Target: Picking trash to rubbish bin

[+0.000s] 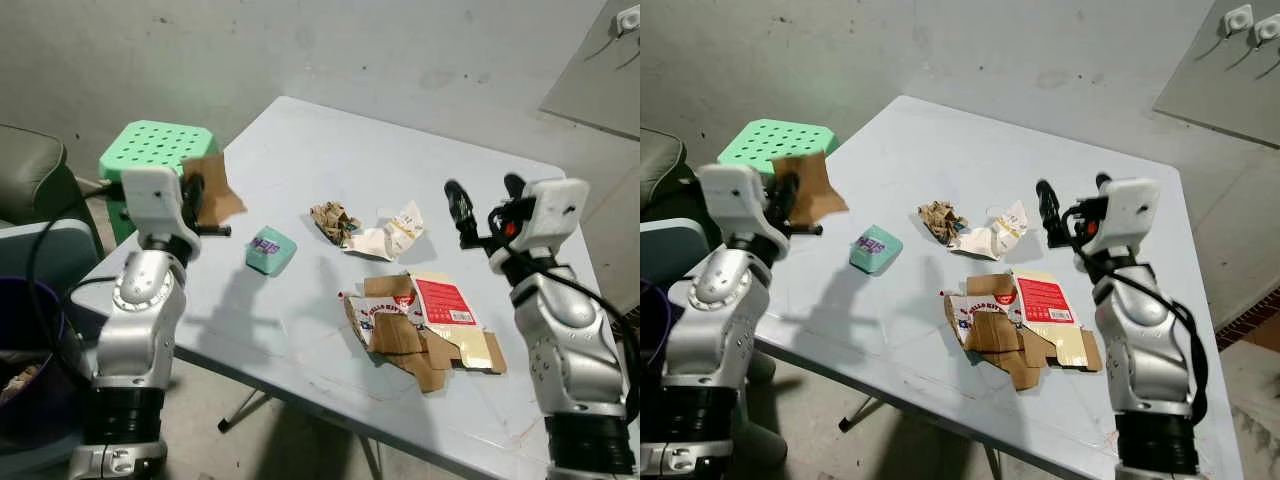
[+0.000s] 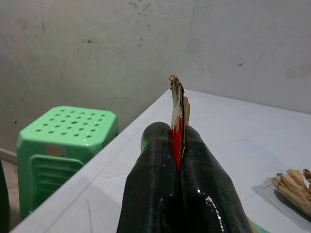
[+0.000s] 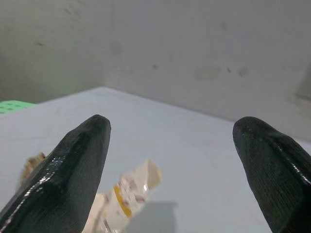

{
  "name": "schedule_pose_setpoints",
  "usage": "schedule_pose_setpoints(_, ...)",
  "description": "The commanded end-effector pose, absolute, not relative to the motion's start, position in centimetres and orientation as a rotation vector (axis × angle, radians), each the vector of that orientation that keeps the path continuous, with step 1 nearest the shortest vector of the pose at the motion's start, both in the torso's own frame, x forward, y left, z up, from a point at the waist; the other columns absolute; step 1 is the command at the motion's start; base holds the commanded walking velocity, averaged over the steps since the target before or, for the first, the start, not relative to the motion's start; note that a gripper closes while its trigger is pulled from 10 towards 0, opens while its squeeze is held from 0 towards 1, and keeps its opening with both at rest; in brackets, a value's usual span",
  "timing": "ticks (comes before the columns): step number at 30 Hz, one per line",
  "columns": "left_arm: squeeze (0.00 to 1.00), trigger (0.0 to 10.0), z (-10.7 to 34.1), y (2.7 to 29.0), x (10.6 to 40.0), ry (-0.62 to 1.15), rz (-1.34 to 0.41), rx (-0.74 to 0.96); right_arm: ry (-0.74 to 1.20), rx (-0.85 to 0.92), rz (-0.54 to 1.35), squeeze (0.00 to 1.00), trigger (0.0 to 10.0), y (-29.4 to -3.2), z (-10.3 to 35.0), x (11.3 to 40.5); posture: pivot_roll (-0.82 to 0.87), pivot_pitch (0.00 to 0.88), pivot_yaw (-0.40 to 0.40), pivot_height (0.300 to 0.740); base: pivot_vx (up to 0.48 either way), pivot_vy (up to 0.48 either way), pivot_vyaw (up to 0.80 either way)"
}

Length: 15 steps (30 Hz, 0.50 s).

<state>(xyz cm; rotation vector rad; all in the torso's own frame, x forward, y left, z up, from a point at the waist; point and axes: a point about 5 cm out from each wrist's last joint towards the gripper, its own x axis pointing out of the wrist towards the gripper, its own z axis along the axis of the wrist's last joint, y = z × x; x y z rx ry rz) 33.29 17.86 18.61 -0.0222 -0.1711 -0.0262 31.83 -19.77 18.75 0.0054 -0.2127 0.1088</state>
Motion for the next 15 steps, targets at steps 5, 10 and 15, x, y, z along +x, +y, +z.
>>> schedule_pose_setpoints(5, 0.00, 10.0, 17.9, 17.1, 32.9, -0.219, -0.040, -0.037, -0.224, 0.017, 0.026, 0.00, 10.0, -20.1, 17.6, 31.5, 0.05, 0.014, -0.081, 0.740, 0.000, 0.000, 0.00)
schedule_pose_setpoints(10, 0.00, 10.0, 16.3, 16.3, 32.5, -0.176, -0.047, -0.077, -0.199, 0.000, -0.012, 0.00, 10.0, -19.7, 16.1, 30.9, 0.05, 0.000, -0.074, 0.740, 0.000, 0.000, 0.00)
schedule_pose_setpoints(15, 0.00, 10.0, 15.2, 16.1, 32.0, -0.153, -0.049, -0.096, -0.185, -0.007, -0.048, 0.00, 10.0, -19.8, 14.9, 30.2, 0.05, 0.000, -0.062, 0.740, 0.000, 0.000, 0.00)
